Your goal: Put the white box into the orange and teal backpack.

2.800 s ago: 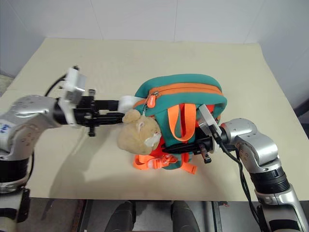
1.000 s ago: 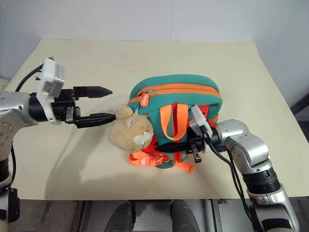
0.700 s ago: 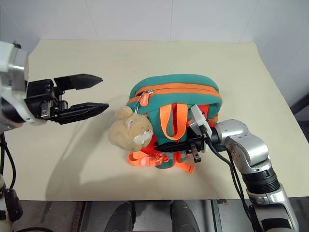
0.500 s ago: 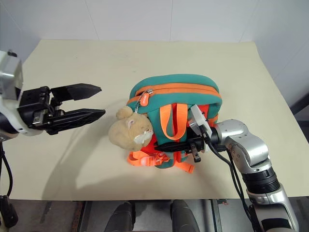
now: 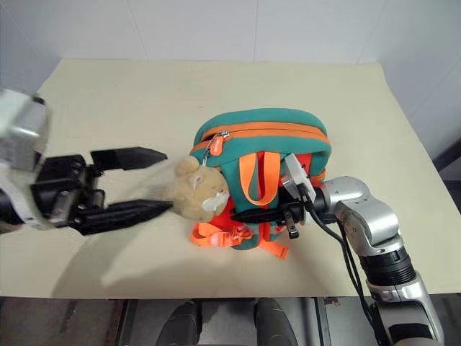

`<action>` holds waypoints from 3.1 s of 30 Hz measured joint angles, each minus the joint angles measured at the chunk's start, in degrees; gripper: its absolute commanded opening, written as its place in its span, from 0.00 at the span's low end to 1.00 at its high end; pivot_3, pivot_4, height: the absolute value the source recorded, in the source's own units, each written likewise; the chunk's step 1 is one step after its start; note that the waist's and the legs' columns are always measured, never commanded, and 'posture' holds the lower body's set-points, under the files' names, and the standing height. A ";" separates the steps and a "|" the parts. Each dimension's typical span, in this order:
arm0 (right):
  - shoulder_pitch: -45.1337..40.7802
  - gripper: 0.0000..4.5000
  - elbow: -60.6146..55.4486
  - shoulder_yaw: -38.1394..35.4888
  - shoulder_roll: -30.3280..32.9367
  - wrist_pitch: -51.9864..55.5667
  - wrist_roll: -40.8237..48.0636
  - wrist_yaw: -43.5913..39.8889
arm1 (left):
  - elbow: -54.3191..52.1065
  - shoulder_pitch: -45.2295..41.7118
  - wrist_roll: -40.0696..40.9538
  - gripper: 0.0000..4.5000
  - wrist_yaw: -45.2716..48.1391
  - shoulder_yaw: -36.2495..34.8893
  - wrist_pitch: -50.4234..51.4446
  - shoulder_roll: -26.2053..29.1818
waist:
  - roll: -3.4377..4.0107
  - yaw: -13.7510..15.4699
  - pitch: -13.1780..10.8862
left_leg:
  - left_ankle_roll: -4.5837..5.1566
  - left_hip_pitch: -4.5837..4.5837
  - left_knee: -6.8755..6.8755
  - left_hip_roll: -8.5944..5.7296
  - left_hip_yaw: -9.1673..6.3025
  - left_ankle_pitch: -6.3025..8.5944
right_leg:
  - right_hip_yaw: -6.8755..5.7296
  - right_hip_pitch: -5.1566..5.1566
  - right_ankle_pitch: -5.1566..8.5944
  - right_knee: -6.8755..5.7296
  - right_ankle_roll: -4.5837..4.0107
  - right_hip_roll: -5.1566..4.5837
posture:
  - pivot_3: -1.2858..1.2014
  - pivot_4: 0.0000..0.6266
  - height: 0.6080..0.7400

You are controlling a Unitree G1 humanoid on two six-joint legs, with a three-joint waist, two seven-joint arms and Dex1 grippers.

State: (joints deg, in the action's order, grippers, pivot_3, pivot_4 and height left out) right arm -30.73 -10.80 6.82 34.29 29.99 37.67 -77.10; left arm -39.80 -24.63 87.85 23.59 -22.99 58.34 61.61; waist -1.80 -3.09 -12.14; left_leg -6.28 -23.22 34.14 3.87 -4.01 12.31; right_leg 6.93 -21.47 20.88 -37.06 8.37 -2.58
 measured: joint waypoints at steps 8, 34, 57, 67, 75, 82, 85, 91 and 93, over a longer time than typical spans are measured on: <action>-0.27 0.00 0.82 0.27 -0.91 -0.22 -0.79 -0.07 | 0.37 -10.20 -9.77 1.00 -5.67 14.34 -0.48 -3.10 | 0.00 0.05 0.00 | -0.01 -0.02 -0.01 0.00 0.02 0.00 | 0.02 0.00 -0.02 0.06 0.03 0.01 | 0.52 0.24 1.00; 0.81 0.00 0.27 0.46 -1.20 -1.29 -1.28 0.14 | 2.86 -14.15 -5.97 0.06 2.33 10.83 1.47 2.95 | 0.00 -0.07 0.00 | 0.00 -0.03 -0.03 0.00 0.02 0.00 | 0.02 0.00 -0.02 0.09 0.04 0.00 | 0.52 0.24 1.00; 2.44 0.00 -0.64 0.43 -1.12 -1.21 -1.27 0.53 | 17.21 -0.69 -28.06 0.05 32.42 0.78 -4.47 17.36 | 0.06 -0.27 -0.04 | 0.01 -0.01 -0.30 0.00 0.11 0.01 | 0.03 -0.14 0.06 0.15 -0.09 0.01 | 0.52 0.24 1.00; 2.33 0.00 -0.66 0.58 -1.16 -0.89 -1.24 0.59 | 26.48 2.17 -42.45 0.05 43.07 12.38 -14.88 16.58 | 0.09 -0.25 -0.06 | 0.01 -0.02 -0.40 0.02 0.14 0.01 | 0.03 -0.21 0.09 0.14 -0.12 0.01 | 0.52 0.24 1.00; 2.05 0.00 -0.60 0.76 -1.45 -0.74 -1.19 0.84 | 31.76 -6.74 -52.39 0.05 45.14 25.11 -18.34 9.10 | 0.09 -0.14 -0.06 | 0.01 -0.03 -0.32 0.03 0.13 0.01 | 0.03 -0.20 0.08 0.05 -0.10 0.03 | 0.52 0.24 1.00; 1.60 0.00 -0.45 0.80 -1.88 -0.70 -1.20 0.87 | 36.25 -10.63 -60.23 0.05 46.01 33.44 -20.12 -0.44 | 0.09 -0.19 -0.06 | 0.01 -0.03 -0.18 0.03 0.11 0.01 | 0.03 -0.17 0.07 -0.07 -0.07 0.04 | 0.52 0.24 1.00; 1.27 0.00 -0.34 0.80 -1.88 -0.67 -1.22 0.88 | 36.89 -10.83 -62.11 0.05 46.17 33.94 -20.81 -2.15 | 0.09 -0.11 -0.06 | 0.02 -0.02 -0.16 0.03 0.11 0.01 | 0.03 -0.16 0.07 -0.09 -0.07 0.03 | 0.52 0.24 1.00; 0.56 0.00 -0.25 0.82 -1.86 -0.65 -1.57 0.89 | 40.45 -11.06 -63.75 0.05 45.58 33.50 -23.30 -6.18 | 0.09 0.01 -0.05 | 0.03 -0.02 0.01 0.02 0.08 0.00 | 0.02 -0.15 0.07 -0.29 -0.07 0.04 | 0.52 0.24 1.00; 0.40 0.00 -0.25 0.81 -1.82 -0.52 -1.65 0.92 | 41.03 -11.06 -63.76 0.05 44.72 32.26 -24.54 -7.76 | 0.09 0.02 -0.06 | 0.03 -0.01 0.05 0.02 0.07 -0.01 | 0.02 -0.15 0.07 -0.33 -0.07 0.04 | 0.52 0.24 1.00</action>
State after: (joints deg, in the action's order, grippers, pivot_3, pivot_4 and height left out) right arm -30.33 -11.05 7.63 32.47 29.47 36.02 -76.18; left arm 1.23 -35.69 24.09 68.31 9.27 33.80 53.85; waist -1.71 -3.07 -12.19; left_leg -6.24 -23.24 34.19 3.89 -3.95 12.31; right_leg 6.94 -21.62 20.95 -37.39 8.29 -2.54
